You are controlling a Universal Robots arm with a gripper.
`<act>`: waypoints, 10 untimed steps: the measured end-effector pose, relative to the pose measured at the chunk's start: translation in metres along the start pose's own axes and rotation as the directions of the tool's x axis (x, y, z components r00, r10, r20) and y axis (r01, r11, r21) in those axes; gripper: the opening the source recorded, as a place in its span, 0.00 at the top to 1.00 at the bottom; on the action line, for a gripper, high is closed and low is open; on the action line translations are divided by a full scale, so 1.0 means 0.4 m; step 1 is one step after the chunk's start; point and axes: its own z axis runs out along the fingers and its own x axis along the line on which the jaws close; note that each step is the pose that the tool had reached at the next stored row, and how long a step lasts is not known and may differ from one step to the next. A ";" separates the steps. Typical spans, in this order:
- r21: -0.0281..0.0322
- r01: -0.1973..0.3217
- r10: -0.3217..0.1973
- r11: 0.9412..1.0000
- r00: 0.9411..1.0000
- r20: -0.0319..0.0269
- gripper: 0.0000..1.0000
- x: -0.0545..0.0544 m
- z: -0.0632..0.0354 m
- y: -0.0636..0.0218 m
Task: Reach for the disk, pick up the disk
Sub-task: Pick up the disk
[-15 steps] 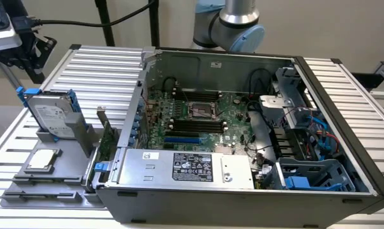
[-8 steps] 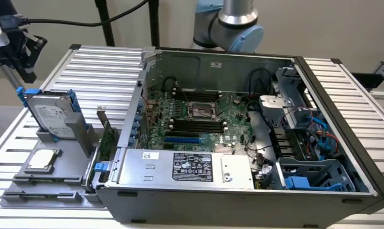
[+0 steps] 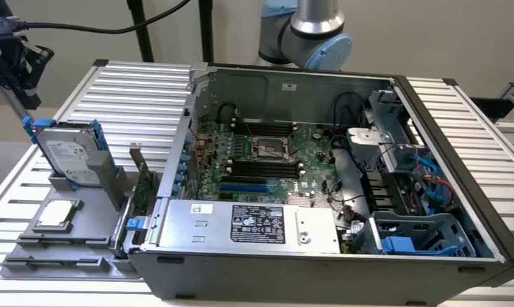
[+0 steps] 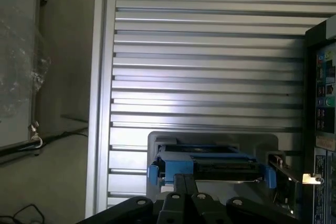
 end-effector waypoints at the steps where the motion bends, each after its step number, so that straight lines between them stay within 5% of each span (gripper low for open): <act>1: 0.000 0.000 0.000 1.000 1.000 0.000 0.89 0.000 0.000 0.000; 5: 0.000 0.015 -0.015 1.000 1.000 0.000 0.89 0.000 0.000 0.000; 10: 0.000 0.105 -0.105 0.994 0.994 -0.003 0.89 0.000 0.000 0.001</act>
